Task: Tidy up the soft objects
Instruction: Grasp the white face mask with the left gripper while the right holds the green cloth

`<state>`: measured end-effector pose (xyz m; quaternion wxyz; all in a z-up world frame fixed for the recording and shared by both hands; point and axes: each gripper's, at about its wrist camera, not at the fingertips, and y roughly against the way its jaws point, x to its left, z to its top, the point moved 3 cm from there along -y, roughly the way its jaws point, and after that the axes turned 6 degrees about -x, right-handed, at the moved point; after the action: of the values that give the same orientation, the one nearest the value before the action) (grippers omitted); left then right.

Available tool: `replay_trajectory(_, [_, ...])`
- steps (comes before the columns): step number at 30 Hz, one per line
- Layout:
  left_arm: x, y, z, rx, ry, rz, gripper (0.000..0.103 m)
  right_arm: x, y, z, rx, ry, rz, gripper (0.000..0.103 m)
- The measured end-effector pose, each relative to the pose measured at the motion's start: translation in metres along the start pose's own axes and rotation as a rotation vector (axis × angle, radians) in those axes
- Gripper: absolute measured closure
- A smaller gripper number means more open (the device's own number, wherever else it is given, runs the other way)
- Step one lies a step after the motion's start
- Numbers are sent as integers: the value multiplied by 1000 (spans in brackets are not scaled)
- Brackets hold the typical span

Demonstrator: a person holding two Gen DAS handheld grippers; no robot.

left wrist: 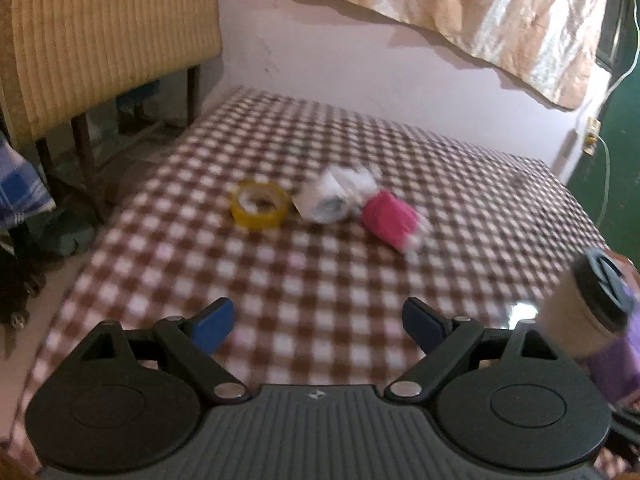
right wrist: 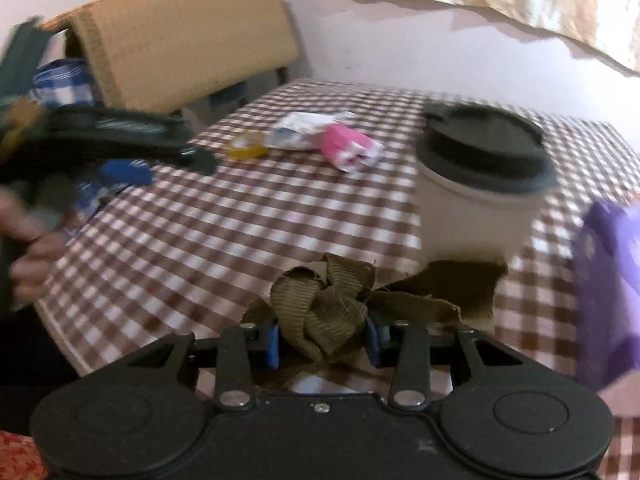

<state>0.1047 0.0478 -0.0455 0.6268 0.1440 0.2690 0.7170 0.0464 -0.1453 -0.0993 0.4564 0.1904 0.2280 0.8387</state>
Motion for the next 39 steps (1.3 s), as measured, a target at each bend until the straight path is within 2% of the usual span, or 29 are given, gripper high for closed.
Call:
replay_trajectory(8, [14,-60,42,-30,-13,15,8,13,-2,16,-24,11,40,56])
replay_trajectory(11, [5,-81,55,-34,-34,-31,3,16,-6,21,-31,11,51,56])
replay_trajectory(16, [-9,-127,69,-7,-126,-35,2,18,-14,28,-36,4,64,56])
replay_trajectory(22, [-18,-173,66,65,-163,-60,2,16,-19,34,-41,11,63,56])
replay_trajectory(24, [-16,-181,63,92,-142,-78,15,16,-22,35,-41,11,63,56])
replay_trajectory(25, [-18,-180,61,66,-162,-61,25,15,-21,36,-41,9,65,56])
replay_trajectory(27, [-19,-178,59,54,-182,-62,29,15,-22,37,-46,7,65,56])
replay_trajectory(29, [-15,-171,59,40,-165,-62,42,16,-22,38,-50,5,62,56])
replay_trajectory(30, [-14,-166,61,32,-153,-63,45,15,-21,39,-54,5,58,56])
replay_trajectory(35, [-6,-114,64,-34,-111,-59,45,15,-14,50,-102,2,57,56])
replay_trajectory(39, [1,-59,55,-65,-90,-24,45,14,-7,62,-139,-3,46,56])
